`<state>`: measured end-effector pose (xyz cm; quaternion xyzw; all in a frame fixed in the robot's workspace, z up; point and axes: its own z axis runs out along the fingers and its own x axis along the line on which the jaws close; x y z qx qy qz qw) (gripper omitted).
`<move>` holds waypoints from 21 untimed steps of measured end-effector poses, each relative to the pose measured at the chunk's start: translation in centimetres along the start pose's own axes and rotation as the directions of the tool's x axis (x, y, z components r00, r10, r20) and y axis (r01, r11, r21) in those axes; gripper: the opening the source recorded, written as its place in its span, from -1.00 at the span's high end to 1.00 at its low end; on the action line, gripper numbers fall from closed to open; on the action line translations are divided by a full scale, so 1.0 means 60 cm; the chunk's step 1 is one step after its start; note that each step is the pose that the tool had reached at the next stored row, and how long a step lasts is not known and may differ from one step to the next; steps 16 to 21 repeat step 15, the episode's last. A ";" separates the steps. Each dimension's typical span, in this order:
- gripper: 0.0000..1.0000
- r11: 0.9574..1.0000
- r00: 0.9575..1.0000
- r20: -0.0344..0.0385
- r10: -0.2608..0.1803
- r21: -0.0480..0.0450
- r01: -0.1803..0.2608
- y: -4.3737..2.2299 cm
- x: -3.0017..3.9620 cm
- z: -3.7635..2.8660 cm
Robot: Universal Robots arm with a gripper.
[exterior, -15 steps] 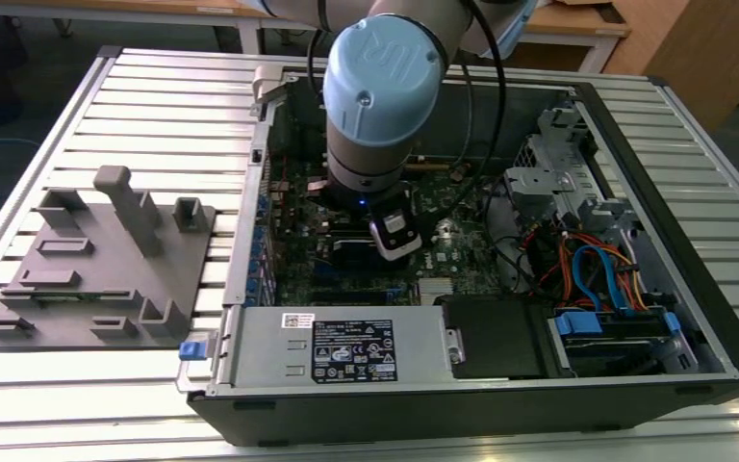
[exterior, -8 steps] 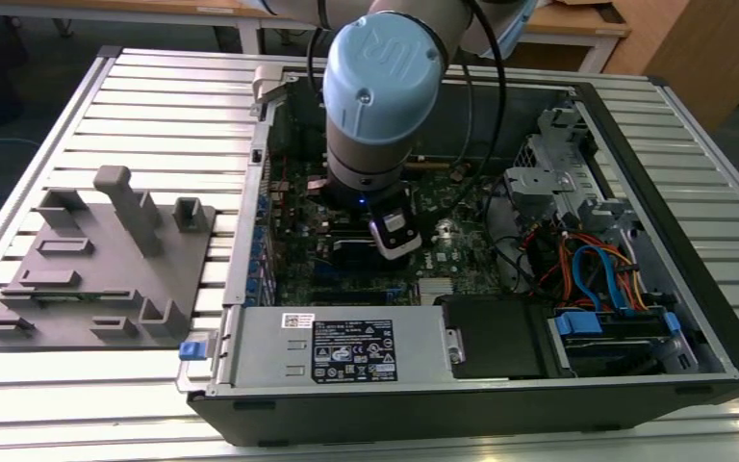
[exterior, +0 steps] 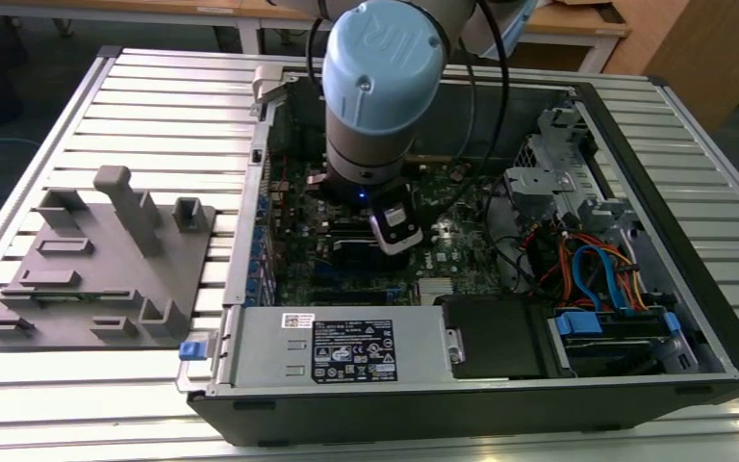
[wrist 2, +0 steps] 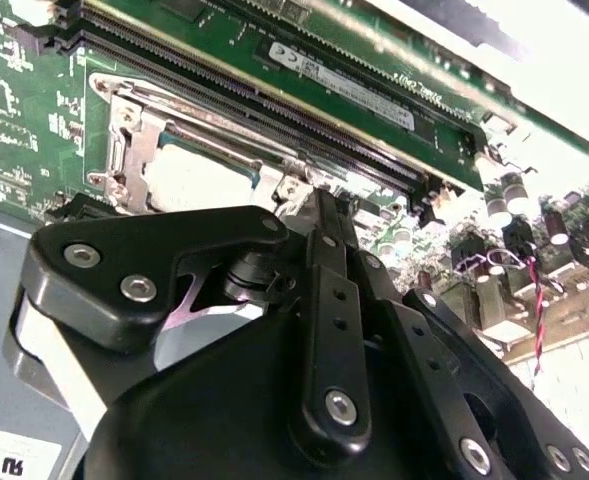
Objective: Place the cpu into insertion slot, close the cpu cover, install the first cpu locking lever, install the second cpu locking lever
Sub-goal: 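Install the second cpu locking lever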
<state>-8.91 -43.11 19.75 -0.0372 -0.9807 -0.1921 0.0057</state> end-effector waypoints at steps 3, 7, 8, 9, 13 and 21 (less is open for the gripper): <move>0.80 1.000 1.000 0.000 0.000 0.000 0.000 0.003 0.000 -0.007; 0.80 1.000 1.000 0.000 0.000 0.000 0.000 0.006 0.001 -0.015; 0.80 1.000 1.000 0.000 0.000 0.000 0.000 0.007 0.002 -0.017; 0.80 1.000 1.000 0.000 0.000 0.000 0.000 0.007 0.002 -0.018; 0.80 1.000 1.000 0.000 0.000 0.000 0.000 0.008 0.002 -0.019; 0.80 1.000 1.000 0.000 0.000 0.000 0.000 0.008 0.002 -0.020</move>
